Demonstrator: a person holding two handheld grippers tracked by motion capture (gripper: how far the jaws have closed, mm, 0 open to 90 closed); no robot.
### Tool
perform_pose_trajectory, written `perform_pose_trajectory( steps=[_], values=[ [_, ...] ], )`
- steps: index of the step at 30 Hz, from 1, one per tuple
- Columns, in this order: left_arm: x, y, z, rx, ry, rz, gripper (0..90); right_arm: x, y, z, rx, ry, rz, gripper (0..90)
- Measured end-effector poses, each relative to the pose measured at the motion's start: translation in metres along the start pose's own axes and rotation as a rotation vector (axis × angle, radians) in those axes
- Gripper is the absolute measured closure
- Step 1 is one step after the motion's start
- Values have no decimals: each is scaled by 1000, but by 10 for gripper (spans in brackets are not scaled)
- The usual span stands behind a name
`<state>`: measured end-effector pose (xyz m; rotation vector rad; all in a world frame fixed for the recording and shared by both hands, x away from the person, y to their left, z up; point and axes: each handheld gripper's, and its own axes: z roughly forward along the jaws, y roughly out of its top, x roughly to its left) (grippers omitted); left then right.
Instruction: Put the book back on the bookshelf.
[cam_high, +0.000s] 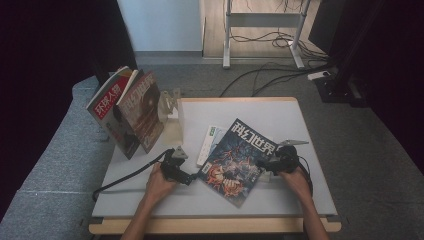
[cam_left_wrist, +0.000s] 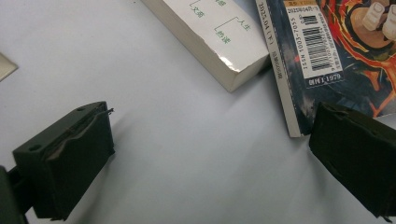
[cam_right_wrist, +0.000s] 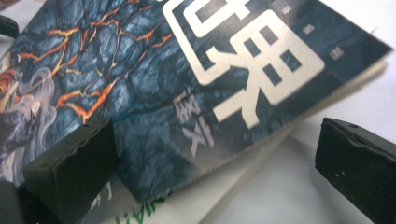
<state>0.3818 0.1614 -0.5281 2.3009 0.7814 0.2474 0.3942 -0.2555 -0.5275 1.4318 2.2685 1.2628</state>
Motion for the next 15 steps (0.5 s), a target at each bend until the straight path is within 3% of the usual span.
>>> perform_pose_trajectory(
  steps=[4,9,15],
  values=[
    [0,0,0,0,0,-1,0,-2,7,5,6,7,-13,0],
    [0,0,0,0,0,-1,0,-1,15,4,8,-19,-31,3],
    [0,0,0,0,0,-2,0,2,21,-4,-26,-45,-48,102]
  ],
)
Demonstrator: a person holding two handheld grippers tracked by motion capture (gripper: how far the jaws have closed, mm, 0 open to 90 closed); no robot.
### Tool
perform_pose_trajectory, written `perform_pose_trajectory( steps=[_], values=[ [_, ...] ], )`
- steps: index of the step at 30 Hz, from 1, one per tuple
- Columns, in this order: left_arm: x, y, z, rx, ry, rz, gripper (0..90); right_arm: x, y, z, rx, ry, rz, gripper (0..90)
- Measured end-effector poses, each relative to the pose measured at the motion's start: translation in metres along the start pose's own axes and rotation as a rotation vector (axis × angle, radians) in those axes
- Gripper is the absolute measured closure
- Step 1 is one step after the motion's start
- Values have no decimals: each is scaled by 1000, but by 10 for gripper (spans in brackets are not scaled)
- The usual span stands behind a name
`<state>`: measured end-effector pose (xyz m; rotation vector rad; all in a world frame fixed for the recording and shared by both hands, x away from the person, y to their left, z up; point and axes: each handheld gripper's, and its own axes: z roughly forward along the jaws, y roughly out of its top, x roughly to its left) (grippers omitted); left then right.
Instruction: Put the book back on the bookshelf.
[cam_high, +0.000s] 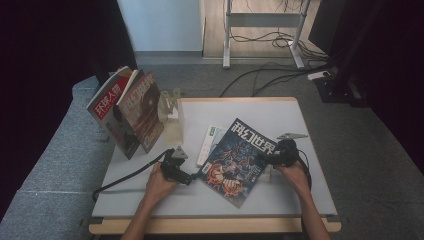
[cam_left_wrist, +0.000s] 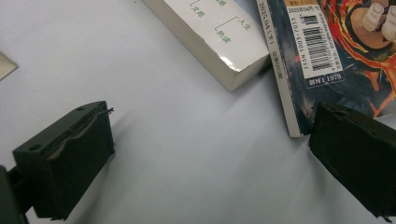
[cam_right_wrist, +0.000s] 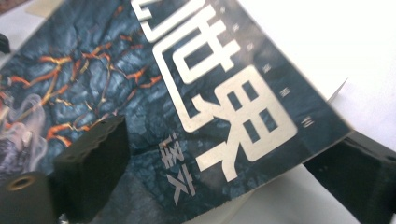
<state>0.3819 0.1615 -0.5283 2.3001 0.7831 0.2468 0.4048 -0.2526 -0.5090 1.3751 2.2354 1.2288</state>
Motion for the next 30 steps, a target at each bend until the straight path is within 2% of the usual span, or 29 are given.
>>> perform_pose_trajectory(
  steps=[2,4,6,10,13,21,30],
  values=[
    [0,0,0,0,0,0,0,1,3,-4,-24,2,-3,154],
    [0,0,0,1,-1,0,0,1,6,-8,-37,-6,-7,243],
    [0,0,0,0,-2,-1,0,2,10,-14,-49,-24,-31,389],
    [0,0,0,0,-2,-2,0,3,18,-24,-58,-52,-48,601],
    [1,0,0,-2,-4,-4,0,5,22,-28,-60,-58,-56,691],
    [3,-1,-2,-13,-28,-16,0,20,33,-39,-89,-47,-117,764],
    [1,-2,-5,-4,-49,31,17,41,50,-47,-124,-23,-190,786]
  ],
)
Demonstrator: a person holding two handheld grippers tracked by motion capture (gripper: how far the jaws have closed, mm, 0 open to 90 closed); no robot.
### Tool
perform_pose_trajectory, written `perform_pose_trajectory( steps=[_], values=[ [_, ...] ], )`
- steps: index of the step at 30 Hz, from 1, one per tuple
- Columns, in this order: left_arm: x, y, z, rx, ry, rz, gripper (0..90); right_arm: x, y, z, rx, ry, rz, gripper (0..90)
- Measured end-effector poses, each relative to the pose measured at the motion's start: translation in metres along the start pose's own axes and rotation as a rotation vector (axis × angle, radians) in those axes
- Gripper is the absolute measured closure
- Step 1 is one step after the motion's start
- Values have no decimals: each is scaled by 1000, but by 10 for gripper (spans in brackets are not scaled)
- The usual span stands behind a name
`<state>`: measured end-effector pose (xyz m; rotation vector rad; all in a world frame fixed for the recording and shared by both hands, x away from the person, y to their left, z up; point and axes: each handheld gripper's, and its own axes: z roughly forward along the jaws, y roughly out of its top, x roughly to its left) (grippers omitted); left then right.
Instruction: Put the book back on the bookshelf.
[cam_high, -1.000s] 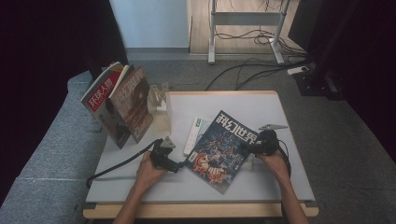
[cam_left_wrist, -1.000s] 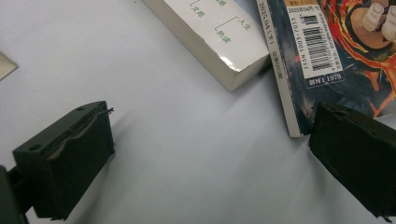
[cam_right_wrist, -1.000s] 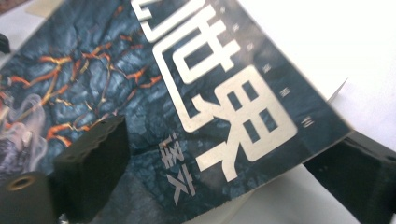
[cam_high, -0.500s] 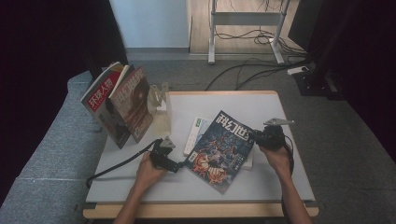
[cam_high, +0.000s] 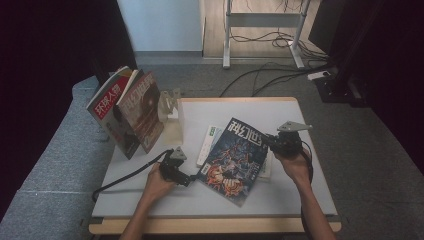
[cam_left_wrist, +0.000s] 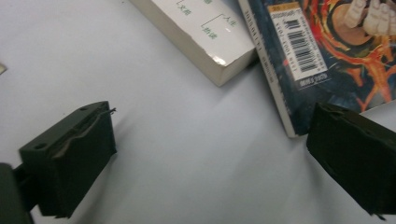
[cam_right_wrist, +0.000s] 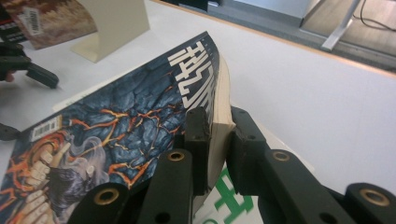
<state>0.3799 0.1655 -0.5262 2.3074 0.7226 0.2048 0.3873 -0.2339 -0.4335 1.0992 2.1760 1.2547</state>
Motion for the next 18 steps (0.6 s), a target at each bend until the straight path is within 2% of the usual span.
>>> perform_pose_trajectory(
  steps=[5,8,10,11,12,15,17,18],
  values=[
    [-2,5,-4,-24,-18,-4,44,7,11,-5,-23,19,-20,786],
    [-4,11,-8,-28,2,8,84,10,16,-8,-37,30,-31,785],
    [-4,15,-12,-55,-25,-3,96,13,20,-11,-45,38,-46,785],
    [-4,15,-12,-55,-25,-3,104,14,22,-12,-50,42,-52,785],
    [-5,21,-16,-66,-41,-9,107,15,24,-14,-53,46,-61,784],
    [-6,29,-18,-74,-55,1,108,18,28,-16,-66,56,-73,784],
    [-3,31,-20,-105,-104,-34,110,21,31,-18,-71,59,-82,783],
    [-1,32,-21,-115,-99,-44,111,22,32,-20,-69,61,-86,783]
  ],
)
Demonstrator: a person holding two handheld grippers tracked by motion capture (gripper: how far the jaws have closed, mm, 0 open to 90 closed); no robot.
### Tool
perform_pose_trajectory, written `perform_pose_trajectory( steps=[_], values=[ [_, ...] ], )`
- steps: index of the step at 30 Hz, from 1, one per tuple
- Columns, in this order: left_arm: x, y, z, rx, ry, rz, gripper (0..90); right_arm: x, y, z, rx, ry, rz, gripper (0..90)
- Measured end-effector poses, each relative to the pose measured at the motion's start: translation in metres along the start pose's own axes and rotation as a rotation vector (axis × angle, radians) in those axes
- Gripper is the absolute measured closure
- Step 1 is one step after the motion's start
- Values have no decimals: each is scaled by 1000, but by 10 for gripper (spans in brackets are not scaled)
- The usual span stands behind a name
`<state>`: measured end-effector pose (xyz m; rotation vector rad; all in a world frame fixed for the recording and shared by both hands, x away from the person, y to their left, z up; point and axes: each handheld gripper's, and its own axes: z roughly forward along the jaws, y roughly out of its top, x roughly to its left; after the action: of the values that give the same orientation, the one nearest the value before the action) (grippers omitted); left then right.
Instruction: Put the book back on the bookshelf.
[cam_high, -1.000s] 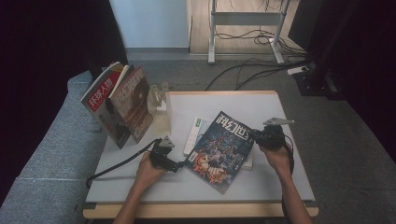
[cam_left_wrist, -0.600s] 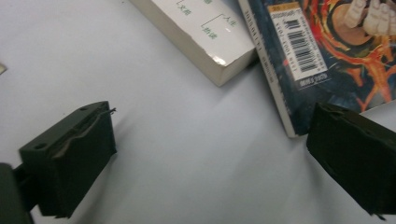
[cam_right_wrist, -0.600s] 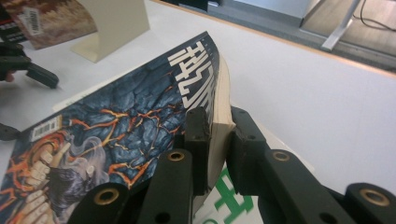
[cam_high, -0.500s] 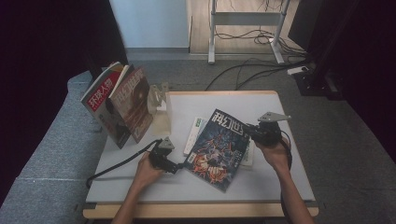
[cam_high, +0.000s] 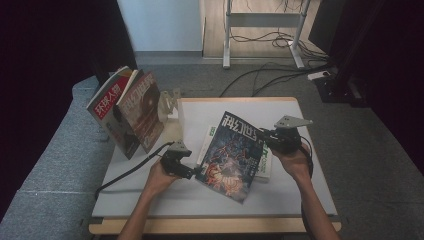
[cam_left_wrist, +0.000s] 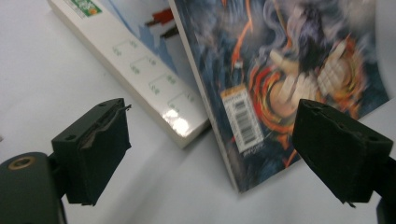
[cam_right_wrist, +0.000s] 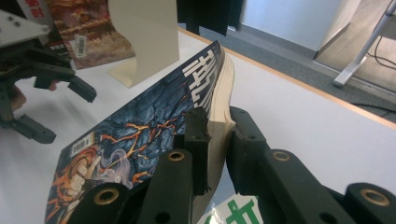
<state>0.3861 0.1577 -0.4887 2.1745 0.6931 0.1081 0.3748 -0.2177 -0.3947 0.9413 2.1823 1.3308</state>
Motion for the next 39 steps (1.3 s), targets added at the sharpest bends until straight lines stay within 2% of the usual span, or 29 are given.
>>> perform_pose_trajectory(
  steps=[4,5,8,10,14,16,18,20,24,25,27,29,30,32,35,39],
  values=[
    [4,4,-3,-35,-13,-19,145,4,7,-3,-7,6,-15,780],
    [4,6,-3,-30,-15,-13,148,6,8,-4,-10,7,-20,781],
    [-2,13,-2,-8,-6,43,171,10,13,-6,-18,14,-35,781],
    [1,16,-4,-48,-42,17,198,12,16,-7,-23,20,-45,781],
    [6,19,-7,-70,-30,18,235,17,23,-9,-34,32,-72,781],
    [5,22,-8,-59,-25,39,257,20,26,-10,-39,40,-84,782],
    [1,28,-8,-44,-9,84,263,22,28,-11,-43,44,-91,783],
    [3,31,-11,-82,-39,57,276,23,30,-12,-44,46,-97,783],
    [8,34,-14,-98,-41,51,307,26,32,-14,-47,55,-107,783],
    [8,35,-13,-93,-46,56,312,26,33,-14,-47,57,-109,783],
    [5,40,-10,-58,-36,95,316,26,34,-14,-51,63,-111,783],
    [4,43,-7,-68,-48,101,324,27,34,-13,-53,65,-114,783],
    [7,45,-6,-72,-54,82,328,28,35,-13,-53,65,-115,783],
    [10,46,-2,-53,-42,87,331,29,35,-14,-57,69,-121,783],
    [13,48,4,-61,-74,78,354,31,36,-16,-61,76,-129,782],
    [13,50,11,-48,-100,86,444,33,37,-17,-64,83,-134,782]
  ],
)
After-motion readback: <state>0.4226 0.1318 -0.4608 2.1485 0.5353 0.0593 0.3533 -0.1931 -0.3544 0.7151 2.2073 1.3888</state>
